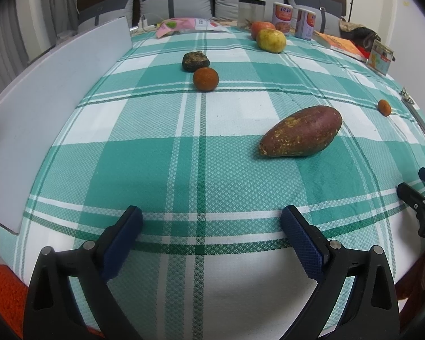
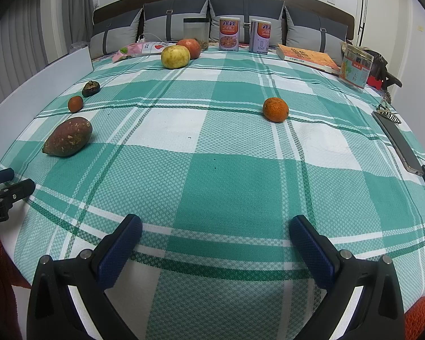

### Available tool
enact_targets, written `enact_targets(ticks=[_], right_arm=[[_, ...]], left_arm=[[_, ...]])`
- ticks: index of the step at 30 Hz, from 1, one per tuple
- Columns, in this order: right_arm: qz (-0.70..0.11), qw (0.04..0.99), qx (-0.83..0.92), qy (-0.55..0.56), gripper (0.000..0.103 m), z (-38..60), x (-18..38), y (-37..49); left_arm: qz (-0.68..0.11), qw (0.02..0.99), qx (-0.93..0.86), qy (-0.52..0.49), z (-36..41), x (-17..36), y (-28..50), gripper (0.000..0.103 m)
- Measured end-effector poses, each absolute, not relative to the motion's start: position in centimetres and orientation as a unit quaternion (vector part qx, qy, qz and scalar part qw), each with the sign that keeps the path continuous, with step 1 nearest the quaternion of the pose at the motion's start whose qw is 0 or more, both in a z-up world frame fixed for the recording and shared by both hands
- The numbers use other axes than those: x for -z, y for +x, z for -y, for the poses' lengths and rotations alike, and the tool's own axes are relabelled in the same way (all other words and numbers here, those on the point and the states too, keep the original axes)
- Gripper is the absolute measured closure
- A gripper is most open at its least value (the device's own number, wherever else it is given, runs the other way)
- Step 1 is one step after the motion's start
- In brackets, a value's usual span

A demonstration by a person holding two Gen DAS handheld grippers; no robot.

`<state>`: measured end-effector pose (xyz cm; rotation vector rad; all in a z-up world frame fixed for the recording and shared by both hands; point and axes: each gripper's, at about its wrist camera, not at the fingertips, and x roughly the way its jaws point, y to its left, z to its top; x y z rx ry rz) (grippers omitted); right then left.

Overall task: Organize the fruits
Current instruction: 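Lower the left tool onto the remaining sweet potato and close on it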

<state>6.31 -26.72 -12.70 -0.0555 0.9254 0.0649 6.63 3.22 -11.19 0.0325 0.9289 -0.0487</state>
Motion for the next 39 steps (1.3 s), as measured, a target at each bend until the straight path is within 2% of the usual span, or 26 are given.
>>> enact_targets(ticks=[6, 11, 17, 18, 19, 21, 26, 29, 32, 39], right_arm=[[-0.446, 0.894, -0.031, -0.026, 0.000, 26.7, 12.7, 6.3], [-0.445, 0.894, -0.032, -0.027, 0.000, 26.8, 12.7, 6.3], [-0.447, 0.894, -0.033, -0.027, 0.000, 26.8, 12.7, 6.3], [-0.447, 0.894, -0.033, -0.027, 0.000, 26.8, 12.7, 6.3], [-0.446, 0.894, -0.033, -0.027, 0.000, 26.8, 12.7, 6.3], [-0.447, 0.894, -0.033, -0.027, 0.000, 26.8, 12.7, 6.3], [-0.455, 0.890, -0.035, -0.026, 0.000, 26.8, 12.7, 6.4], [-0.487, 0.872, -0.038, -0.020, 0.000, 26.9, 12.3, 7.1], [-0.490, 0.869, -0.060, 0.042, 0.000, 27.5, 10.7, 8.7], [-0.496, 0.861, -0.096, 0.066, 0.000, 24.8, 7.8, 22.0]], left_arm=[[-0.457, 0.882, 0.115, 0.010, -2.4, 9.8, 7.2, 0.005], [-0.450, 0.868, 0.189, 0.089, 1.6, 8.3, 9.5, 0.005], [-0.458, 0.854, 0.217, 0.116, 4.0, 8.3, 12.3, 0.007], [-0.458, 0.854, 0.217, 0.121, 4.3, 8.4, 12.4, 0.012], [-0.460, 0.852, 0.219, 0.125, 4.6, 8.6, 12.5, 0.033], [-0.465, 0.851, 0.205, 0.132, 4.7, 9.0, 13.0, 0.045], [-0.461, 0.869, 0.171, 0.067, 2.5, 8.6, 13.4, 0.053], [-0.465, 0.876, 0.127, -0.003, -1.0, 8.4, 13.5, 0.054], [-0.466, 0.880, 0.088, -0.033, -4.2, 8.6, 13.1, 0.054], [-0.463, 0.884, 0.040, -0.055, -8.7, 8.9, 12.5, 0.054]])
